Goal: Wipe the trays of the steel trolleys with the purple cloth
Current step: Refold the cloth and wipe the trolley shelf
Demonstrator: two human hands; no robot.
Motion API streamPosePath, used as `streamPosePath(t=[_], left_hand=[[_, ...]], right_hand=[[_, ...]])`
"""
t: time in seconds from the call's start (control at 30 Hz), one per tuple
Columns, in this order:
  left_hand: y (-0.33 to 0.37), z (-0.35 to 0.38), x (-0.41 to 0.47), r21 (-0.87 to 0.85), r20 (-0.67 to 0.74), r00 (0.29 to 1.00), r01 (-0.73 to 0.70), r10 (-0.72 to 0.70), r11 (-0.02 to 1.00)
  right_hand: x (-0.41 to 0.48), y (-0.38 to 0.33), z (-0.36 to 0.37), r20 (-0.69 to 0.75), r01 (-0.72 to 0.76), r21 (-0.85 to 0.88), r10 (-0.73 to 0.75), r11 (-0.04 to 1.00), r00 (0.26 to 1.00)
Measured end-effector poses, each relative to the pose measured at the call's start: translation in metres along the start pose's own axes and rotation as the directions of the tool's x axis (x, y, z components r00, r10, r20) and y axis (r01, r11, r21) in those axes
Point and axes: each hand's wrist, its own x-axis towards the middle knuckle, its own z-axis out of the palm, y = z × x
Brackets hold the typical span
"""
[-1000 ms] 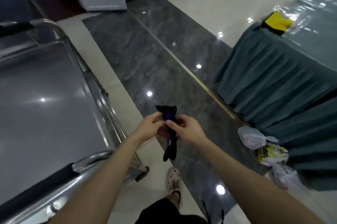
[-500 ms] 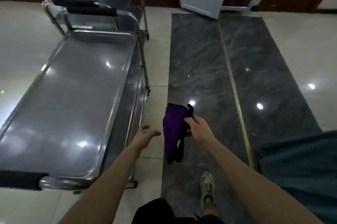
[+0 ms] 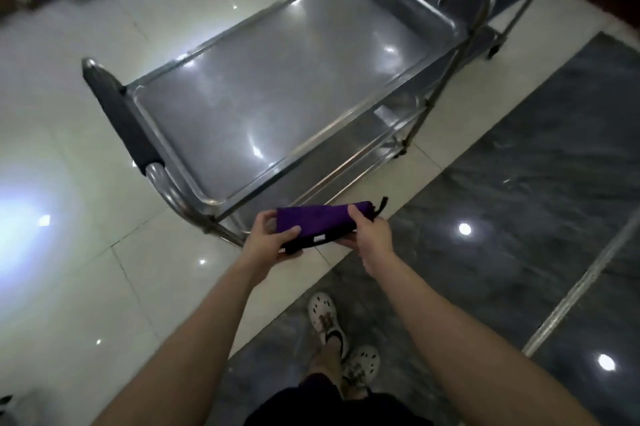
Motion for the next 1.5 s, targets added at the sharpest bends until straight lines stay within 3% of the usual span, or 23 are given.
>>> streamPosePath(t=[0.2,0.37,0.63,0.8,0.9,1.1,1.17,1.27,1.37,1.43,1.5], left_hand=[[-0.015,-0.008,0.023,-0.037,-0.117,0.993,0.001,-0.006,0.999],[-0.029,0.002,0.029,-0.188,-0.308,0.951,-0.029,-0.031,0.982],[-0.089,0.029,0.067,-0.212,-0.528,0.846,-0.045,-0.075,0.976],[-0.126,0.042,0.099,-0.133,-0.563,0.824,-0.013,-0.065,0.991],[-0.12,0.034,0.121,-0.103,-0.568,0.823,-0.062,-0.008,0.993],[-0.074,0.0,0.138,0.084,-0.674,0.697,-0.256,0.244,0.963],[-0.077,-0.011,0.15,0.111,-0.674,0.69,-0.257,0.263,0.96],[-0.111,-0.016,0.168,0.109,-0.662,0.718,-0.192,0.215,0.975],[-0.166,-0.017,0.181,0.026,-0.689,0.713,-0.156,0.13,0.987],[-0.197,-0.025,0.19,0.022,-0.739,0.665,-0.141,0.111,0.99],[-0.215,-0.041,0.2,0.039,-0.824,0.557,-0.116,0.098,0.992]], right_hand=[[0.042,0.006,0.008,0.054,-0.001,-0.371,0.023,0.929,0.998],[0.067,-0.005,0.013,0.151,-0.01,-0.501,0.1,0.865,0.983],[0.144,0.001,0.003,0.21,-0.021,-0.697,0.232,0.717,0.95],[0.189,0.024,-0.009,0.208,0.092,-0.827,0.149,0.555,0.967],[0.201,0.023,0.007,0.231,0.078,-0.799,0.185,0.596,0.955],[0.211,0.007,0.074,0.456,0.267,-0.627,0.067,0.732,0.887],[0.227,0.016,0.083,0.469,0.245,-0.623,0.104,0.743,0.877],[0.256,0.042,0.076,0.371,0.16,-0.785,0.247,0.598,0.895],[0.276,0.075,0.056,0.43,0.338,-0.863,0.195,0.374,0.882],[0.285,0.095,0.052,0.59,0.566,-0.795,0.058,0.218,0.805],[0.294,0.112,0.063,0.74,0.745,-0.665,-0.088,0.053,0.667]])
